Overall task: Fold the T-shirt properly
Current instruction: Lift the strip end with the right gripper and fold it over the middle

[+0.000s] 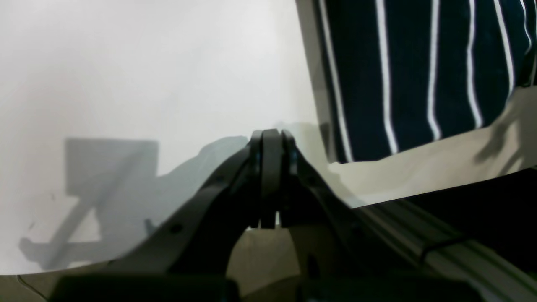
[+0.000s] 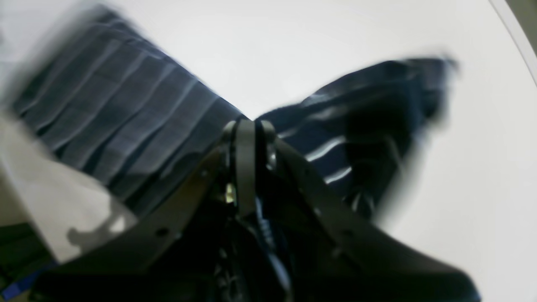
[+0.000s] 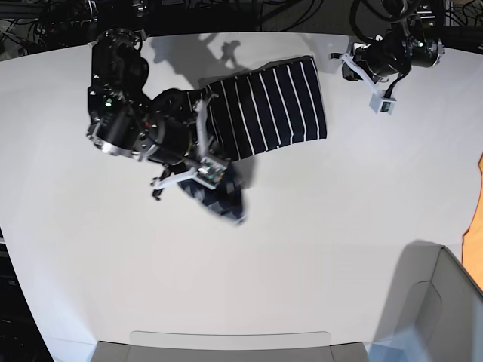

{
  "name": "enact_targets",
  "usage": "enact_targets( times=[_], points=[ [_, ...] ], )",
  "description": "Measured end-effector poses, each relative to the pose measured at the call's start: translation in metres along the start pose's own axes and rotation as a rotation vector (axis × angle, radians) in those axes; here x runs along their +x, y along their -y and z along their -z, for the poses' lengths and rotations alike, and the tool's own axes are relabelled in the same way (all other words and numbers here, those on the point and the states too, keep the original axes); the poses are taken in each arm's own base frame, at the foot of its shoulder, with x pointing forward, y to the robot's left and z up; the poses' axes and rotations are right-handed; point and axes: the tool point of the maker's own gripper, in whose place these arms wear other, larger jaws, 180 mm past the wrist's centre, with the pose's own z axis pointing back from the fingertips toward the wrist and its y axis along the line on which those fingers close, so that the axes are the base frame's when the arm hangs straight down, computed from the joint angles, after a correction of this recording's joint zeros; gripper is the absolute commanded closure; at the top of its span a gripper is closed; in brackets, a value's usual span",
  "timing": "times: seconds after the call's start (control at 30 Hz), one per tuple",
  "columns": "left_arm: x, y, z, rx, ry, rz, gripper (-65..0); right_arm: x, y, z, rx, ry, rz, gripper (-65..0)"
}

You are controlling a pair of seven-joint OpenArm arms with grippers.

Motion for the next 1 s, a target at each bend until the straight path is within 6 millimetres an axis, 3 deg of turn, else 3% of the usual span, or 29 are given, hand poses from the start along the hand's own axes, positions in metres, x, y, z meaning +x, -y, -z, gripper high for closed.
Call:
enact_targets(
  times=[0.1,0.27,0.4,0.5,0.7,0.77,0.87,1.0],
  points=[
    [-0.012,-0.007,0.009,0.001,-0.045,-0.033,0.0,0.005,-0.032,0.013,0.085,-0.035,-0.079,0.0],
    [-0.022,-0.034,0.008,0.034,-0.053,-0.131,0.0,0.02,-0.105,0.026,0.284,-0.015,-0.189,0.0],
    [-0.023,-0.044,0.008,0.037,-0.045,-0.175,0.0,0.012,-0.124,0.036,0.345,-0.054,-0.162,0.0],
    [-0.023,-0.044,0.008,0.037,-0.044,-0.174,0.0,-0.002,-0.12,0.047,0.35,-0.109,-0.122,0.0],
    [-0.022,-0.044,0.008,0.037,-0.041,-0.175,0.0,0.009,-0.12,0.047,0.352,-0.042,-0.087,0.0],
    [-0.022,-0.044,0.008,0.036,-0.042,-0.175,0.0,0.011,-0.103,0.045,0.311,-0.024,-0.039,0.0],
    [-0.022,-0.043,0.008,0.035,-0.041,-0.176,0.0,0.003,-0.062,0.039,0.198,-0.031,0.027,0.0],
    [-0.012,-0.044,0.01,0.039,-0.025,-0.173,0.0,-0.009,-0.026,0.03,0.103,-0.036,0.11,-15.2]
  ],
)
